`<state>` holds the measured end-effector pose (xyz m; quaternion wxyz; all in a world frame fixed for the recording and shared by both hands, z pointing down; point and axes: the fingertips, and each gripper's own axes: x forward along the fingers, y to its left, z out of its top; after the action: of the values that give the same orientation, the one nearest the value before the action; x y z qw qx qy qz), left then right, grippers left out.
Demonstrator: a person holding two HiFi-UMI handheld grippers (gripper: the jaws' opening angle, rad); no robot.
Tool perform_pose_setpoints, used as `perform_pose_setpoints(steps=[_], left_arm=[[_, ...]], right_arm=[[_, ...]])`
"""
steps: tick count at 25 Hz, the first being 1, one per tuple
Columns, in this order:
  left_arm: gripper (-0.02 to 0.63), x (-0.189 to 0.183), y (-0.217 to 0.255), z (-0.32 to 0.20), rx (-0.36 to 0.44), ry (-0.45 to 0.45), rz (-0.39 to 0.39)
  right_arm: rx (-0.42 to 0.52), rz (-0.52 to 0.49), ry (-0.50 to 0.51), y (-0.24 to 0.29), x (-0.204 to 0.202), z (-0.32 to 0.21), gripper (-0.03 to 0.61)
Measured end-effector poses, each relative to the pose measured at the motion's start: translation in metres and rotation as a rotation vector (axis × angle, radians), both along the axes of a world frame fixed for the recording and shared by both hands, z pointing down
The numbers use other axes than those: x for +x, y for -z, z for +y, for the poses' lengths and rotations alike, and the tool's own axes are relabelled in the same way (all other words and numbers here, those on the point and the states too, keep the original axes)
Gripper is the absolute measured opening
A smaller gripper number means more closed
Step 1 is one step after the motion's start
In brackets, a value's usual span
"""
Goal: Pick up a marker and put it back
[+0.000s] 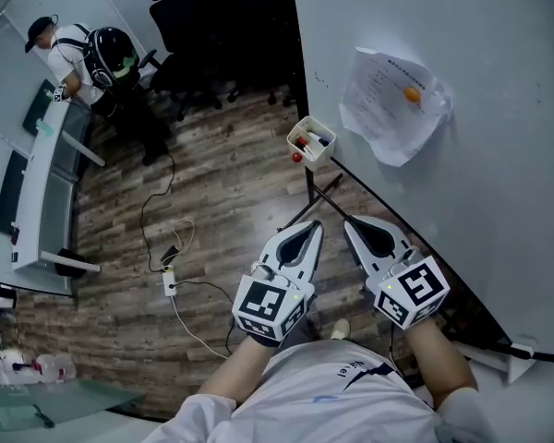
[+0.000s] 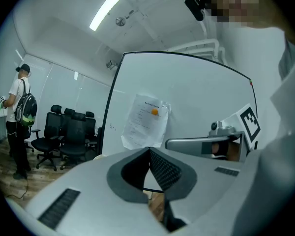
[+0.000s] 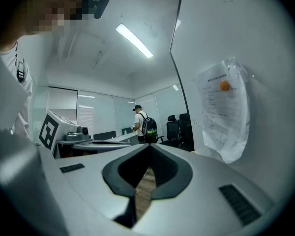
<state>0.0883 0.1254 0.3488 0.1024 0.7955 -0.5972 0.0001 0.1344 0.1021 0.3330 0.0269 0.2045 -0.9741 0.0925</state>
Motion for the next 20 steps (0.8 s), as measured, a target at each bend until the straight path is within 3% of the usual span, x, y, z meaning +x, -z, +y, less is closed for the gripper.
perform_pose_setpoints(steps=[10,20], left_arm=[[0.011,-0.070,-0.016,-0.079,0.008,-0.188,-0.093],[0.011,-0.092,-0.052,-0.131,-0.003,-0.358,-0.137]], right_arm=[[-0.026,0.052,-0.171,-0.014,-0.074,-0.070,0.012],[-0.070,0.107,-0.303,-0.041,-0.096,-0.111,0.012]])
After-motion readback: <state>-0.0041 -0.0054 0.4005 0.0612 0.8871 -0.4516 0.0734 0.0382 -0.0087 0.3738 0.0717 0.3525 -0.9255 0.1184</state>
